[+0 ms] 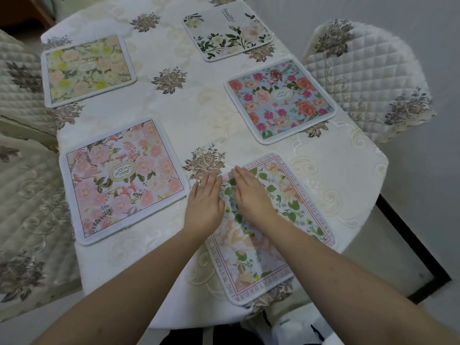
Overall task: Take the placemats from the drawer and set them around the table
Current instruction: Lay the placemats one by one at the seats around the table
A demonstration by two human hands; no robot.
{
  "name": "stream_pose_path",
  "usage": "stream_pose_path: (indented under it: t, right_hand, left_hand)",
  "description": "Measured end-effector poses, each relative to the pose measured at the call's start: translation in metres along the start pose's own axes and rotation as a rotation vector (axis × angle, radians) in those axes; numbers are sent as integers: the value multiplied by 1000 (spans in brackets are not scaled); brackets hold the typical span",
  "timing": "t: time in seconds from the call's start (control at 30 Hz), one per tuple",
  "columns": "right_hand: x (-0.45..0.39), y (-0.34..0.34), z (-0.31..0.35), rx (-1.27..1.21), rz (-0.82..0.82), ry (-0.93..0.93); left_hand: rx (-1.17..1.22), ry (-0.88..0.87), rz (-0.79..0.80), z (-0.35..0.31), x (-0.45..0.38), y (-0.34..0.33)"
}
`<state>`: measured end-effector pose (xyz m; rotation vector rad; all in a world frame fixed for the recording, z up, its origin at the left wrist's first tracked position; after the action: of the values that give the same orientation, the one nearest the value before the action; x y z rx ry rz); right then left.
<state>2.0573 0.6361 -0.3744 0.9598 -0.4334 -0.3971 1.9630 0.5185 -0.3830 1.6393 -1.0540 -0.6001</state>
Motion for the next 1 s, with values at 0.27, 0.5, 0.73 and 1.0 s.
stream_pose_path:
  t: [0.27, 0.5, 0.73, 1.0]
  right_hand:
    - [-18, -17, -18, 285, 48, 60]
    - [-20, -5, -35, 309, 45, 38]
    - [-28, 27, -81, 252, -14, -103]
    - [-26, 53, -119, 253, -46, -243]
  left_hand:
    - [-105, -16, 58, 7, -13, -20]
    - [-152, -106, 99, 22, -14, -19]
    - [-108, -48, 91, 42, -5, -9]
    - [-223, -7, 66, 63, 2, -3]
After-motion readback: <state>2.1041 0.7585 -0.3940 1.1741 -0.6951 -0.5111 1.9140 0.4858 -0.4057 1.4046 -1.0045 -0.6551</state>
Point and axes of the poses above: each hand's wrist, its own x-axis away from the middle knuckle, its own y-axis out of the back of the hand, z = x × y, the point moved 2 cm from there along -x, towards the middle knuckle, and after that the axes turned 5 degrees about z, right-handed, at the moved point
